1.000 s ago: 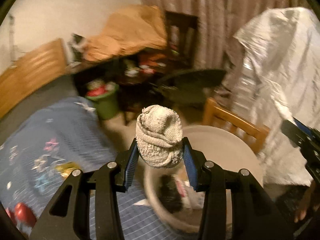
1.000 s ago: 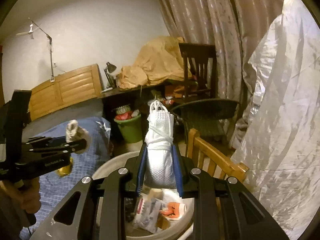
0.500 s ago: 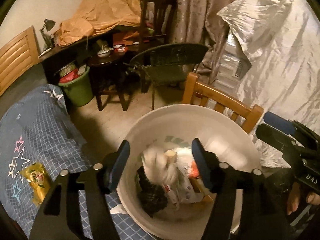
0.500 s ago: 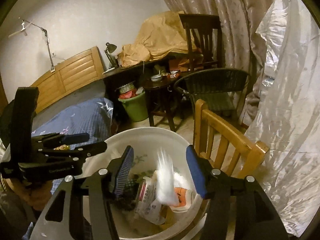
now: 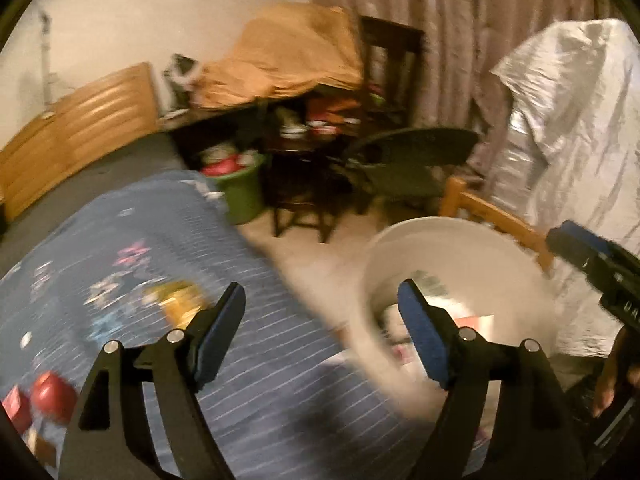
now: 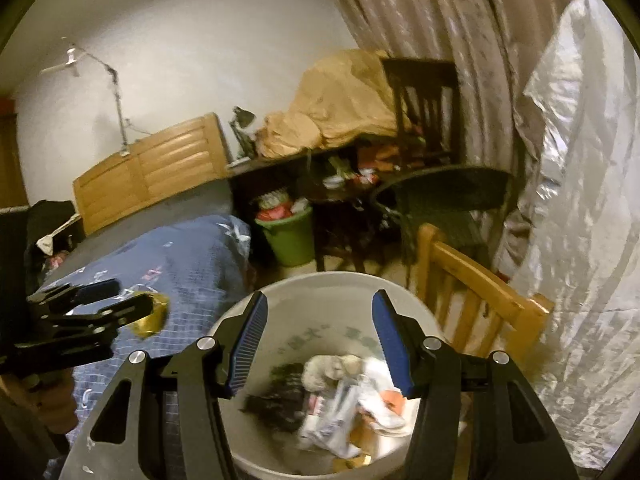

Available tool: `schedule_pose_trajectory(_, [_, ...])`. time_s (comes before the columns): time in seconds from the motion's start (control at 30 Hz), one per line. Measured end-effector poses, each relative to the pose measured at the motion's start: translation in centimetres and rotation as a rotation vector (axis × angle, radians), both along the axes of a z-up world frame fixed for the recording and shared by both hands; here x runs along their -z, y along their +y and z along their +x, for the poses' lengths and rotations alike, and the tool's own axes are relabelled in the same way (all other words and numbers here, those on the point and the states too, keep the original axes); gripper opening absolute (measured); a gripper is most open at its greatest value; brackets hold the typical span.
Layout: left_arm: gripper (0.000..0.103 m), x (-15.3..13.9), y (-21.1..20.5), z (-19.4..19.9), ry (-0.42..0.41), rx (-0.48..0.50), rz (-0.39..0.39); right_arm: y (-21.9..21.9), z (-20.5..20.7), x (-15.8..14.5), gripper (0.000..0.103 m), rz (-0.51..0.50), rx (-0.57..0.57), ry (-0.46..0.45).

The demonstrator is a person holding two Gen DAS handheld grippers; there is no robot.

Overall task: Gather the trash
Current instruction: 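Move both tools back over the trash on the bed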

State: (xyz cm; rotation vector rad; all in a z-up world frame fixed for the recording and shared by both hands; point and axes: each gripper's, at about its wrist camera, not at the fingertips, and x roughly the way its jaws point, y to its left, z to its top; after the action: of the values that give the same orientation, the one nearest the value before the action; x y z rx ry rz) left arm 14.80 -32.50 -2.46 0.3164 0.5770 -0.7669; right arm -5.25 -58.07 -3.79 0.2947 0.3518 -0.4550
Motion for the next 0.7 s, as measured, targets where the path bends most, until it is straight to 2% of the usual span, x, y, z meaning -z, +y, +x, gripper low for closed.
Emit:
schedule_pose_trajectory(0.13, [0.078,0.0,6.8,-0.1,-0.040,-0.140,0.002,4.7,0.8,-0.3,0.056,-0.045,-0.066,-0.073])
schedule_pose_trajectory(0.27, [0.080,-0.1,13.8,-0.2,-0.055,-0.279,0.005,9.7,3.0,-0.5,0.056,-0.058,-0.170,-0.089])
schedule_pose_trajectory(0.43, [0.080,-0.7,24.7,0.2,-0.035,-0.529,-0.036,15.9,6.3,-0.9,0.056,-0.055,-0.320,-0.071])
schedule_pose_trajectory(0.6, [0.080,-0.3,33.3,0.9,-0.008,-0.724,-0.049,23.9,10.1,-1.8,0.056,-0.063,-0.535,-0.041])
schedule_pose_trajectory(0.7, [0.080,0.7,38.5,2.2,0.076,-0.827,-0.095,28.9,13.0,-1.8,0.057,-0.026,-0.697,-0.005])
